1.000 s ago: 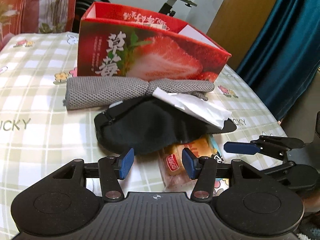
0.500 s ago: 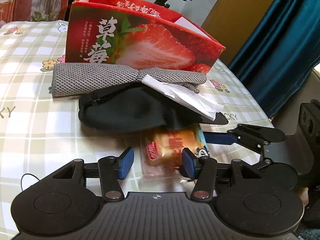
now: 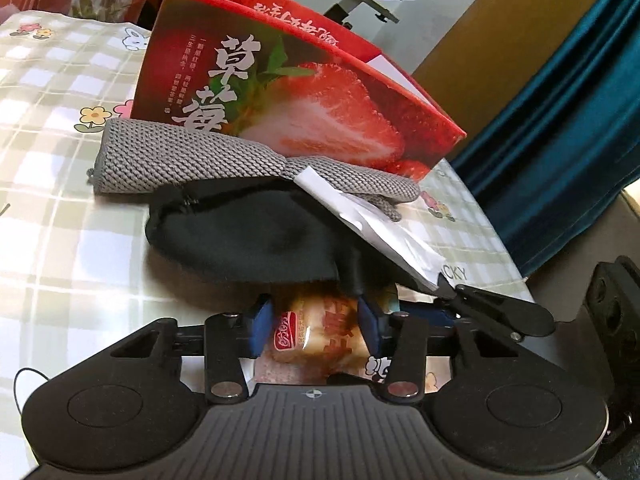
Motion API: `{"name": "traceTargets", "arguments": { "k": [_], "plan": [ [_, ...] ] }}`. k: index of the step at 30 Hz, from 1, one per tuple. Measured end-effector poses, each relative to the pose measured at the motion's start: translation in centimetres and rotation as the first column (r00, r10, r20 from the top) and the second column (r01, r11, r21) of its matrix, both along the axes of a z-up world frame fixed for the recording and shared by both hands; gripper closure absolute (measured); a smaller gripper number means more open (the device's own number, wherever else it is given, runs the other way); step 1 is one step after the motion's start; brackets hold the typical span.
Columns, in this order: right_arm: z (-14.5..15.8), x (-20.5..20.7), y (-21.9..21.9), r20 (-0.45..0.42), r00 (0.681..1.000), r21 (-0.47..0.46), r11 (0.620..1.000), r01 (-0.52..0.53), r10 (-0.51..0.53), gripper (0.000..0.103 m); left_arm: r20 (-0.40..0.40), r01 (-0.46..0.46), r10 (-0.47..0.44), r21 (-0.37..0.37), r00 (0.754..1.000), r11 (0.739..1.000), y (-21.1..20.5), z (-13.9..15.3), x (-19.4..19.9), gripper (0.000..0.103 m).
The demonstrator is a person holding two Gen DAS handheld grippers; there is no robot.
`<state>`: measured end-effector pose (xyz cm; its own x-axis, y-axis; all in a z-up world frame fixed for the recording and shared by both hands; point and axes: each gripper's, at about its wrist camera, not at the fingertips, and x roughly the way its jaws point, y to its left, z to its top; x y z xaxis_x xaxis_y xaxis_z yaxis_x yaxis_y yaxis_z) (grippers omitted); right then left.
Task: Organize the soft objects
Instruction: 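Grasp the bread package with the left gripper and lift, then carry the bread package into the red box and open the left gripper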
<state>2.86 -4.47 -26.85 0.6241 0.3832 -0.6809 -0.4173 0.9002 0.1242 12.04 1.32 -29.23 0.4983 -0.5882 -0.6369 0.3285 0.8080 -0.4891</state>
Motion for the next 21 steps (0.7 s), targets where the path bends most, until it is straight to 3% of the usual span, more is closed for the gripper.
{"name": "traceTargets", "arguments": {
  "k": [7, 21],
  "plan": [
    [0.3, -0.3, 0.7, 0.001, 1.000, -0.009, 1.000, -0.028, 0.028, 0.036, -0.009, 0.018, -0.018, -0.005, 1.000, 1.000, 1.0, 0.3, -0.8, 0.059],
    [1.7, -0.1, 3.8, 0.028, 0.989, -0.056, 0.988, -0.144, 0.146, 0.038, -0.015, -0.038, 0.039, 0.031, 0.999, 0.999, 3.7, 1.9, -1.7, 0.059]
  ]
}}
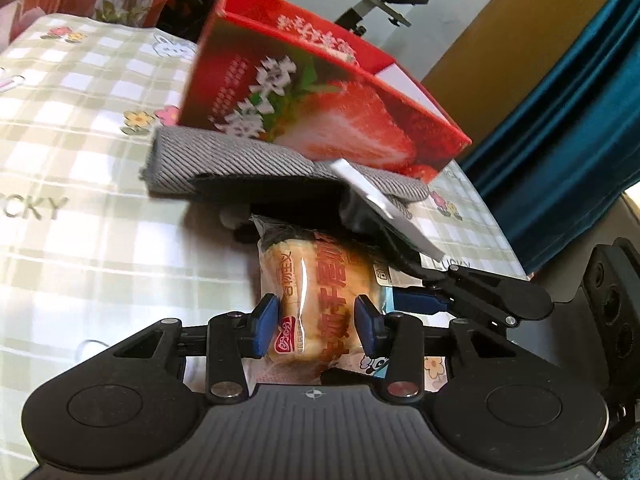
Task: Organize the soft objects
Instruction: 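Carry the bread package into the red box and open the left gripper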
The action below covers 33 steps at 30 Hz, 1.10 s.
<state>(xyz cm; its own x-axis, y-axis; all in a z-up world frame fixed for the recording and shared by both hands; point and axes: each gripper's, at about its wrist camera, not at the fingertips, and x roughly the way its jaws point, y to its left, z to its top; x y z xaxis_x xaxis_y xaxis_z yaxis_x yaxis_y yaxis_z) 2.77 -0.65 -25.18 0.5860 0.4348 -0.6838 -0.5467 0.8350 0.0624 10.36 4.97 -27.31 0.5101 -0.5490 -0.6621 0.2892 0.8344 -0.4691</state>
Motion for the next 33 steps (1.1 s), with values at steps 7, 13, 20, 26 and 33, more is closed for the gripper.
{"name": "traceTargets", "arguments": {
  "k": [7, 13, 20, 26, 33],
  "plan": [
    [2.3, 1.2, 2.5, 0.083, 0.993, -0.019, 0.997, -0.079, 0.080, 0.038, 0.052, -0.081, 0.083, -0.040, 0.995, 0.996, 3.1, 2.9, -0.4, 0.061],
    [5.6, 2.8, 3.2, 0.169, 0.979, -0.041, 0.993, -0.111, 0.117, 0.038, 0.133, -0.104, 0.109, -0.041, 0.985, 0.994, 3.8, 6.2, 0.7, 0.061],
    [8.9, 5.1, 2.9, 0.247, 0.961, -0.037, 0.993, -0.115, 0.121, 0.038, 0.218, -0.111, 0.117, -0.043, 0.969, 0.993, 3.5, 9.4, 2.3, 0.060],
    [11.0, 7.6, 1.6, 0.291, 0.951, -0.037, 0.994, -0.100, 0.107, 0.038, 0.272, -0.096, 0.100, -0.027, 0.957, 0.995, 2.2, 11.2, 4.9, 0.060],
    [12.3, 11.2, -0.6, 0.313, 0.946, -0.064, 0.996, -0.065, 0.082, 0.038, 0.296, -0.065, 0.068, -0.021, 0.953, 0.998, 0.1, 11.8, 9.2, 0.055]
  ]
}}
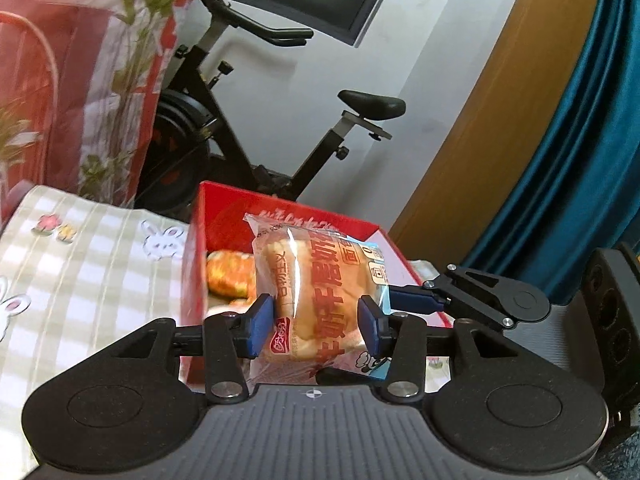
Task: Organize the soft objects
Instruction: 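Carry the bread package into the red box and open the left gripper, then move the left tool back to the white bag with green cable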
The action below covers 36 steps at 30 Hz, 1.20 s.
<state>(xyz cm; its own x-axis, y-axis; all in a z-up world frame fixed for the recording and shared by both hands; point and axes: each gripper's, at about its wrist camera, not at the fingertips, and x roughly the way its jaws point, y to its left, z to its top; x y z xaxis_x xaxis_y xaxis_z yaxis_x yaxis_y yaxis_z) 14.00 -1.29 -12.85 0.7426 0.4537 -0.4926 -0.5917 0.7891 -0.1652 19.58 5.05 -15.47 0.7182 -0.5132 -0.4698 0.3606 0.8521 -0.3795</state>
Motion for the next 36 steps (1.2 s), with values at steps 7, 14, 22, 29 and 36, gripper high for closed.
{"name": "traceTargets", "arguments": {
  "k": [7, 14, 22, 29, 36],
  "plan": [
    [-0.5, 4.8, -2.3, -0.025, 0.999, -0.001, 1.000, 0.030, -0.030, 0.038, -0.036, 0.007, -0.008, -0.033, 0.999, 0.999, -0.9, -1.1, 4.6, 0.055],
    [-2.1, 9.9, -3.5, -0.062, 0.996, -0.016, 0.998, 0.061, -0.062, 0.039, -0.053, -0.002, 0.001, -0.018, 0.999, 1.000, -1.7, -2.1, 8.6, 0.055],
    [-4.1, 14.4, -2.7, -0.123, 0.989, -0.068, 0.995, 0.071, -0.079, 0.039, -0.067, -0.024, 0.026, 0.036, 0.997, 0.999, -2.1, -3.3, 11.4, 0.056],
    [-5.8, 16.6, -1.4, -0.225, 0.958, -0.162, 0.976, 0.143, -0.177, 0.042, -0.102, -0.003, 0.012, 0.085, 0.995, 0.996, -2.8, -4.4, 11.9, 0.057],
    [-6.3, 16.1, -1.7, -0.227, 0.942, -0.188, 0.960, 0.205, -0.246, 0.041, -0.058, -0.021, 0.032, 0.170, 0.998, 0.985, -2.6, -3.5, 10.7, 0.057]
  ]
}}
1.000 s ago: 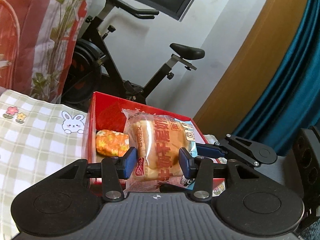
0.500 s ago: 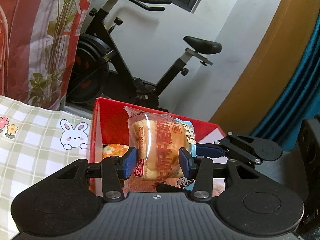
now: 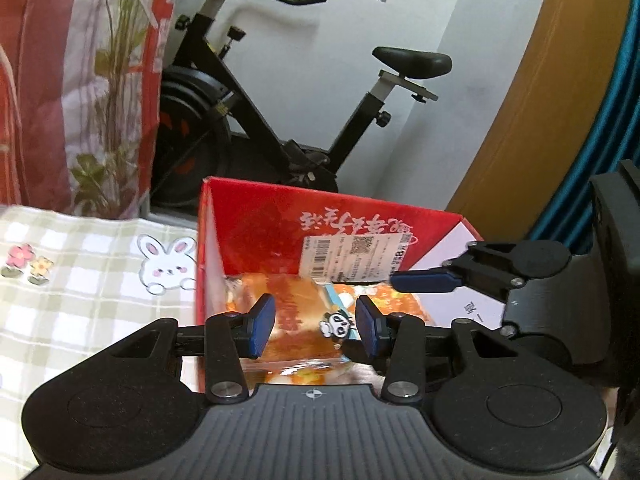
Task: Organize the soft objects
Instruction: 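Move the left tool back to the white bag with green cable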
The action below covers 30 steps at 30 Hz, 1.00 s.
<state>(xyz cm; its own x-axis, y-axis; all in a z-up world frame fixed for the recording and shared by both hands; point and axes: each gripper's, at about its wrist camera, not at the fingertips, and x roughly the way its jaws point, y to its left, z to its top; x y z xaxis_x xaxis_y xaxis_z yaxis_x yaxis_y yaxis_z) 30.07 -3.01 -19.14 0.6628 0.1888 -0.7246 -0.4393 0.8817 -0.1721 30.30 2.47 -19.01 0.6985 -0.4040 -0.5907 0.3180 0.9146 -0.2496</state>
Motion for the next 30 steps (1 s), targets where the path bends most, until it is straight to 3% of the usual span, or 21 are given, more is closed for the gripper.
{"name": "traceTargets", "arguments": {
  "k": [6, 15, 19, 24, 30],
  "plan": [
    [1.9, -2.0, -1.2, 0.050, 0.998, 0.039, 0.999, 0.029, -0.031, 0.041, 0.054, -0.022, 0.019, 0.063, 0.998, 0.998, 0.2, 1.5, -2.2, 0.057],
    [4.4, -8.3, -2.8, 0.135, 0.990, 0.109, 0.993, 0.035, -0.049, 0.041, 0.103, -0.033, 0.023, 0.095, 0.994, 0.995, 0.1, 3.0, -8.0, 0.057],
    [5.3, -11.8, -3.5, 0.169, 0.985, 0.132, 0.991, 0.024, -0.046, 0.041, 0.111, -0.025, 0.014, 0.102, 0.994, 0.994, 0.0, 2.9, -10.9, 0.056],
    [6.2, -16.1, -4.3, 0.235, 0.971, 0.156, 0.988, 0.015, -0.052, 0.032, 0.120, -0.012, -0.001, 0.107, 0.993, 0.994, -0.3, 2.0, -14.0, 0.055],
    [4.8, -20.4, -4.7, 0.251, 0.964, 0.220, 0.975, 0.026, -0.082, 0.030, 0.107, -0.004, -0.006, 0.086, 0.994, 0.996, -0.3, 0.1, -17.2, 0.055]
  ]
}}
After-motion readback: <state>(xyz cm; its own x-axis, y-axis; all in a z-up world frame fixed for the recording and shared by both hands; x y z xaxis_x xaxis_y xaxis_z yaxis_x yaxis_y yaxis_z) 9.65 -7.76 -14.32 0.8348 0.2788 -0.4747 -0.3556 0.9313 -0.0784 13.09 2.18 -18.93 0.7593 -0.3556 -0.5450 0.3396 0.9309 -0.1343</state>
